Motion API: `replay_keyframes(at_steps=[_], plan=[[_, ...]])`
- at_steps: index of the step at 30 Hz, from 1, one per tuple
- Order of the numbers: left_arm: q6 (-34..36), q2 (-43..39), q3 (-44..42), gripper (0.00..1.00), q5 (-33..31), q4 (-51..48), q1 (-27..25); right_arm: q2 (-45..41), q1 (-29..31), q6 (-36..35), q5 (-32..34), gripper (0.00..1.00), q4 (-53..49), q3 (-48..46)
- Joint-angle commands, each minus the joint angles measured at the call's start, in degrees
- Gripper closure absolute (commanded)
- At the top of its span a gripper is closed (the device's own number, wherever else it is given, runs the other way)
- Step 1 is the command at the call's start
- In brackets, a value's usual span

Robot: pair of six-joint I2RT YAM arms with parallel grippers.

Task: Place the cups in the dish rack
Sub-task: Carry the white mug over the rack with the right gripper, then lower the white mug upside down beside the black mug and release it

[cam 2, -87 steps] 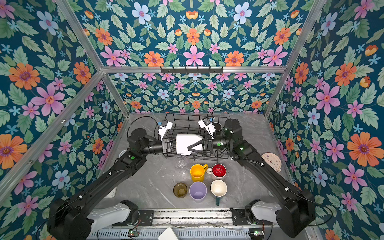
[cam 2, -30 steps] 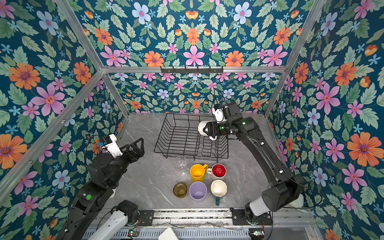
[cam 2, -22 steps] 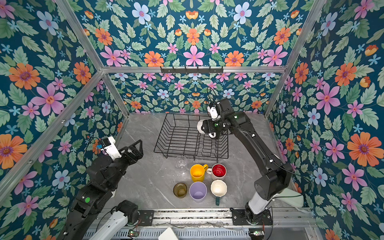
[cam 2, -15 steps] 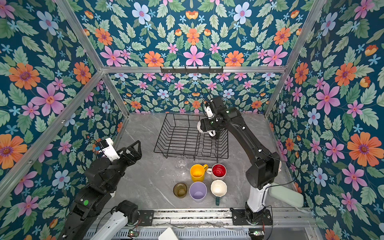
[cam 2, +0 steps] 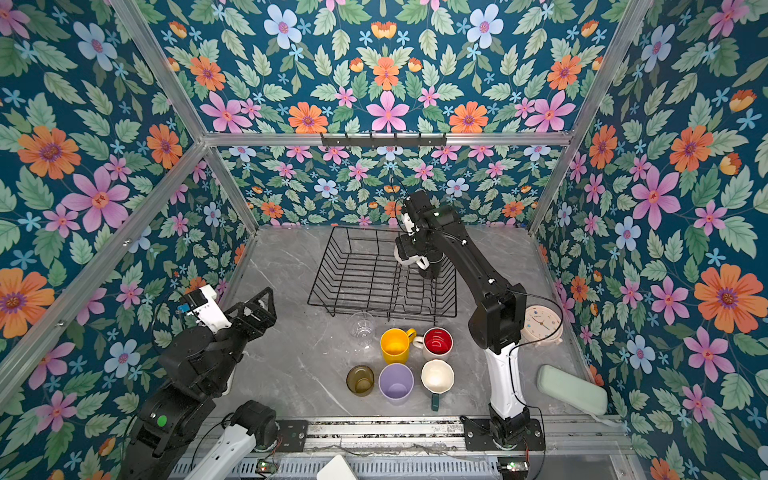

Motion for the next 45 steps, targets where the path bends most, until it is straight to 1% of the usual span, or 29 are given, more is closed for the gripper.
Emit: replay_keyframes(at_steps=[1,6,15,24,45], plan=[[-0.53,-0.14,0.18,0.00,-0.38,-0.19,0.03,1.59,0.30,-1.09,2.28,1.00,-0.48,1.88],[-0.07,0.06,0.34,0.00,0.04,0.04,0.03,4.15,0.35,-1.38,3.79,1.00,-0.43,3.26],[0.43,0.43,1.14,0.00,-0.12,-0.43,0.01,9.38,0.45,-1.05,3.29,1.00,-2.30,7.72],[0.61,0.42,1.18,0.00,-0.16,-0.54,0.03,13.32,1.51,-1.84,4.29,1.00,-4.36,10.58],[0.70,0.75,0.85,0.00,0.17,-0.29,-0.04,17.87,1.77,-1.99,5.22,1.00,-6.50,13.44]])
